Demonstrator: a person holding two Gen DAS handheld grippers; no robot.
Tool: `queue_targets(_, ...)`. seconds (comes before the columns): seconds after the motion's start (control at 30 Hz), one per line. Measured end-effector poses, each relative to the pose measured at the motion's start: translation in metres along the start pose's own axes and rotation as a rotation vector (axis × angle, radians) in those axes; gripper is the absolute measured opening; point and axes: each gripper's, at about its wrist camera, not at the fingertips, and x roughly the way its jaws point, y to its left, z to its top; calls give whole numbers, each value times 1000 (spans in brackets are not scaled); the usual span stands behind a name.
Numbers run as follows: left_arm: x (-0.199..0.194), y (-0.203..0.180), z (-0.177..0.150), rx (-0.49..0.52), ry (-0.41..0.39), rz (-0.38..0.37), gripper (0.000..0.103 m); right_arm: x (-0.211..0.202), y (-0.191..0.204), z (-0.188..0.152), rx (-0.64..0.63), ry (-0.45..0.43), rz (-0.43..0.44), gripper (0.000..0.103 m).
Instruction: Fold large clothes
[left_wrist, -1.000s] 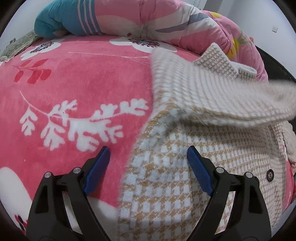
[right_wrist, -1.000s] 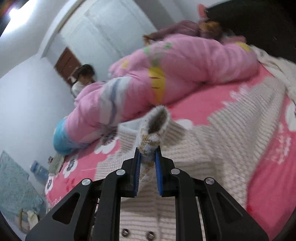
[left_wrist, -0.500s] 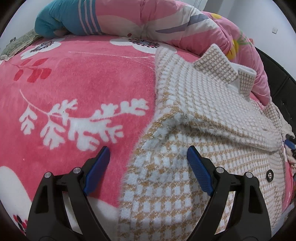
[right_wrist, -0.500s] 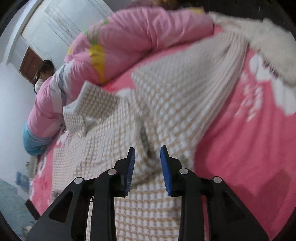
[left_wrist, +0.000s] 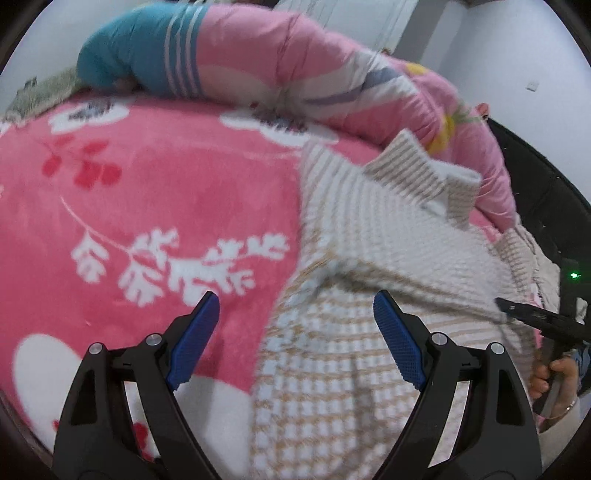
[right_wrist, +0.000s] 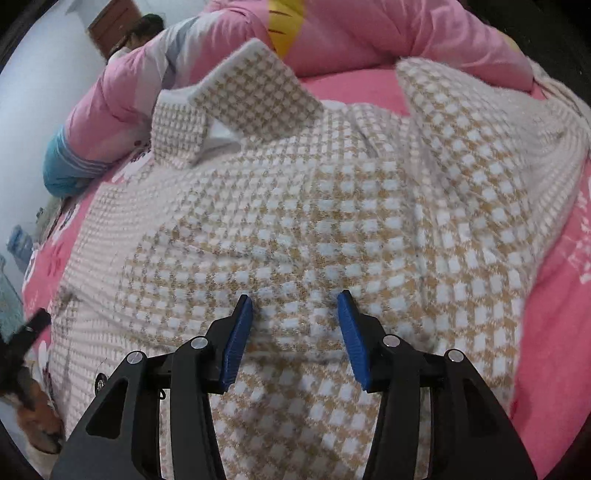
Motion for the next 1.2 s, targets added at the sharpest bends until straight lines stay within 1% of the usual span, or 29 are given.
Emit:
queue_targets(0.03, -6, -7, 4, 18, -11, -4, 82, -4, 1, 1, 4, 0, 5, 47)
queue_targets(0.07, -10, -12, 8, 31, -17, -7, 82, -9, 1, 2, 9, -1, 21, 51)
queue_targets(0.1, -13, -21, 13, 54, -23, -14, 82, -17, -3, 0, 15, -6, 42, 63)
queue_targets(0.17, -15, -40, 23, 97, -25, -28, 83, -30, -9, -3, 27, -33, 67, 73)
queue_targets(0.23, -8, -63, 32, 144, -24, -33, 84, -43, -17, -6, 33, -50, 71, 74)
queue_targets(0.3, 3, -80, 37, 170, -7, -33, 84, -52, -24, -7, 53, -61, 74, 74)
queue_targets(0.37, 18, -95, 41, 185, 10, -37, 84, -64, -36, -10, 78, -78, 89, 74)
queue_targets(0.47, 52, -117, 45, 209, 48, -14, 84, -76, -54, -15, 100, -100, 88, 74)
queue_targets(0.6, 95, -128, 46, 199, 112, 24, 84, -88, -80, -17, 133, -129, 83, 74)
queue_targets(0.7, 121, -125, 44, 182, 140, 66, 84, -94, -103, -15, 169, -154, 65, 74)
queue_targets(0.77, 134, -121, 40, 173, 152, 95, 84, -98, -126, -11, 215, -168, 73, 74)
queue_targets(0.83, 136, -123, 36, 190, 127, 104, 87, -103, -150, -6, 263, -186, 89, 74)
queue_targets(0.87, 136, -125, 33, 208, 117, 110, 88, -105, -169, 0, 296, -200, 93, 74)
queue_targets(0.93, 136, -126, 30, 221, 106, 118, 88, -106, -195, 9, 344, -214, 84, 74)
queue_targets(1.03, 136, -123, 28, 215, 89, 107, 89, -102, -249, 32, 461, -230, 87, 74)
queue_targets(1.2, 134, -123, 25, 216, 68, 97, 90, -101, -317, 68, 599, -273, 56, 73)
